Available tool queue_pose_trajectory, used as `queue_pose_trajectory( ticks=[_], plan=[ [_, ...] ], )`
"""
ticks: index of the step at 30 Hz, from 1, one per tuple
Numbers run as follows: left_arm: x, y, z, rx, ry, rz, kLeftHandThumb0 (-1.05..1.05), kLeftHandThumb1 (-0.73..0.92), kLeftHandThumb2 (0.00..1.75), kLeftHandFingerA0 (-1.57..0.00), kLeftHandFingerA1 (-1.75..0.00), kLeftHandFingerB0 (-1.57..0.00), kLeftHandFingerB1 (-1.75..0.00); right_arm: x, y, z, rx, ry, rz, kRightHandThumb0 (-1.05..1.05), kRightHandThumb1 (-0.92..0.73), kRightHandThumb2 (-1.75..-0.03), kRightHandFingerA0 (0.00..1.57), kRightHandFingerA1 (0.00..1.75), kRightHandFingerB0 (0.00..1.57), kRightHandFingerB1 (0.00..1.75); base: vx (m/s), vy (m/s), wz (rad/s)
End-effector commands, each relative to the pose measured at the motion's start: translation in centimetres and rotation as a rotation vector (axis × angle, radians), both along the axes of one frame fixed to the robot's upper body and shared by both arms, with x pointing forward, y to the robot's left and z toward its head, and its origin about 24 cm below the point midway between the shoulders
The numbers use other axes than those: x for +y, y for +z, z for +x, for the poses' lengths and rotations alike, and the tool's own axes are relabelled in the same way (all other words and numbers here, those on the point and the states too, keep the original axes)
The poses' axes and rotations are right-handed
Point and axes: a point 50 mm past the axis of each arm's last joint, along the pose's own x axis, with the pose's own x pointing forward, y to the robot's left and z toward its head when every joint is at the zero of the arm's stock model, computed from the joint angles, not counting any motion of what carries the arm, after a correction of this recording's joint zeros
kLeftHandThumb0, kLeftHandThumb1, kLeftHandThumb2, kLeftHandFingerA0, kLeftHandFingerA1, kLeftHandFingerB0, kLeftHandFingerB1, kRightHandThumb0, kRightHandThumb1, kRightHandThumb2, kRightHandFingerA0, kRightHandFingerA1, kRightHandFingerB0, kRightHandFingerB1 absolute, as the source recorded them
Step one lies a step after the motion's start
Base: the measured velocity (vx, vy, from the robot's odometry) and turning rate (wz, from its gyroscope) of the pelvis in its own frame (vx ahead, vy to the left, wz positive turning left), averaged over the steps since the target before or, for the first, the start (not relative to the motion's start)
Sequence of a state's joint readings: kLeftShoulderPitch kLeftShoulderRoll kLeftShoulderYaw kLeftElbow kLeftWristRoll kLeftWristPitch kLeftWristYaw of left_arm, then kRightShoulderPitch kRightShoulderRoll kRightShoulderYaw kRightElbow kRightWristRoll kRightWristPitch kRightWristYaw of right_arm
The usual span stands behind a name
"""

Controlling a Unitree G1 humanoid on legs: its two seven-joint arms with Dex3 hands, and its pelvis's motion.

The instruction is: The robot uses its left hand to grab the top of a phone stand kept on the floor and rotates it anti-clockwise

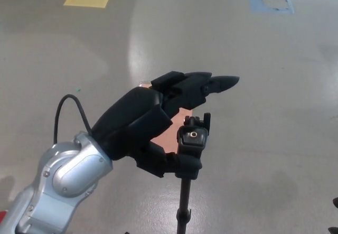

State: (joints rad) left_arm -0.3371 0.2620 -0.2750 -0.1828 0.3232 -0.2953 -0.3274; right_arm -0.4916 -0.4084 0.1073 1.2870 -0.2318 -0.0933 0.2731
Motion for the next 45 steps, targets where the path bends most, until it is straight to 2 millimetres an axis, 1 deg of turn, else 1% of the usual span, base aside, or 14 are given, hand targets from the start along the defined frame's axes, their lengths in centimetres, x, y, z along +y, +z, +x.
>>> queue_pose_trajectory(
  ticks=[1,3,6,8,9,14,15,18,19,34,35,42,43,45],
  plan=[
    [0.0,-0.8,0.2,0.031,0.035,0.035,-0.36,0.43,0.62,-0.06,-0.32,-0.04,-0.27,-0.7,0.5,0.0,0.000,-0.004,-0.020,-0.29,-0.64,-0.62,0.32,0.36,0.09,0.22,0.00,0.000,0.00],
    [0.0,-1.0,0.3,0.030,0.037,0.039,-0.38,0.47,0.58,-0.08,-0.30,-0.04,-0.24,-0.7,0.5,0.1,0.001,-0.004,-0.018,-0.29,-0.64,-0.61,0.38,0.37,0.09,0.22,0.00,0.000,0.00],
    [0.0,-1.2,0.4,0.030,0.048,0.059,-0.38,0.47,0.59,-0.09,-0.31,-0.02,-0.25,-0.7,0.5,0.1,-0.004,0.003,-0.012,-0.30,-0.64,-0.62,0.30,0.35,0.09,0.22,0.00,0.000,0.00],
    [0.0,-1.3,0.5,0.031,0.049,0.054,-0.32,0.45,0.54,-0.09,-0.30,-0.09,-0.27,-0.7,0.5,0.1,-0.004,-0.001,-0.012,-0.29,-0.64,-0.61,0.39,0.38,0.09,0.22,0.00,0.000,0.00],
    [0.0,-1.4,0.6,0.031,0.055,0.048,-0.21,0.37,0.87,0.00,-0.49,0.00,-0.48,-0.7,0.5,0.1,-0.002,0.000,-0.015,-0.30,-0.64,-0.62,0.33,0.36,0.09,0.22,0.00,0.000,0.00],
    [0.0,-1.7,0.9,0.010,0.096,0.022,-0.21,0.39,0.88,-0.01,-0.48,0.00,-0.47,-0.7,0.6,0.1,0.000,0.004,-0.018,-0.30,-0.64,-0.62,0.32,0.36,0.09,0.22,0.00,0.000,0.00],
    [0.0,-1.9,1.0,0.004,0.108,0.019,-0.34,0.45,0.59,-0.15,-0.35,-0.14,-0.31,-0.7,0.6,0.1,0.001,0.002,-0.012,-0.29,-0.64,-0.62,0.33,0.36,0.09,0.21,0.00,0.000,0.00],
    [0.1,-2.2,1.3,0.001,0.123,0.012,-0.33,0.45,0.59,-0.15,-0.35,-0.15,-0.32,-0.7,0.5,0.1,0.000,0.002,-0.015,-0.30,-0.64,-0.62,0.37,0.37,0.09,0.22,0.00,0.000,0.00],
    [0.2,-2.2,1.5,-0.005,0.128,0.012,-0.20,0.38,0.89,-0.06,-0.50,-0.06,-0.49,-0.7,0.6,0.2,0.000,-0.001,-0.012,-0.30,-0.64,-0.62,0.32,0.36,0.09,0.22,0.00,0.000,0.00],
    [0.2,-3.0,2.0,-0.023,0.151,-0.019,-0.18,0.37,0.89,-0.12,-0.52,-0.11,-0.51,-0.7,0.7,0.3,-0.002,0.001,-0.016,-0.31,-0.65,-0.62,0.38,0.37,0.09,0.22,0.00,0.000,0.00],
    [0.2,-3.1,1.9,-0.029,0.152,-0.021,-0.36,0.46,0.60,-0.25,-0.37,-0.25,-0.34,-0.7,0.7,0.3,-0.001,-0.003,-0.015,-0.31,-0.65,-0.62,0.37,0.37,0.09,0.22,0.00,0.000,0.00],
    [0.2,-3.4,1.8,-0.039,0.159,-0.069,-0.37,0.50,0.65,-0.32,-0.40,-0.32,-0.38,-0.7,0.8,0.3,-0.003,-0.003,-0.013,-0.31,-0.65,-0.62,0.37,0.37,0.09,0.22,0.00,0.000,0.00],
    [0.2,-3.3,1.8,-0.052,0.147,-0.111,-0.25,0.58,0.58,-0.46,-0.38,-0.48,-0.35,-0.7,0.8,0.4,-0.004,-0.006,-0.011,-0.31,-0.65,-0.62,0.39,0.38,0.09,0.22,0.00,0.000,0.00],
    [0.1,-3.2,1.7,-0.069,0.138,-0.158,-0.25,0.64,0.59,-0.63,-0.41,-0.63,-0.39,-0.7,0.8,0.4,-0.004,-0.007,-0.013,-0.31,-0.66,-0.62,0.42,0.39,0.09,0.23,0.00,0.000,0.00]
  ],
)
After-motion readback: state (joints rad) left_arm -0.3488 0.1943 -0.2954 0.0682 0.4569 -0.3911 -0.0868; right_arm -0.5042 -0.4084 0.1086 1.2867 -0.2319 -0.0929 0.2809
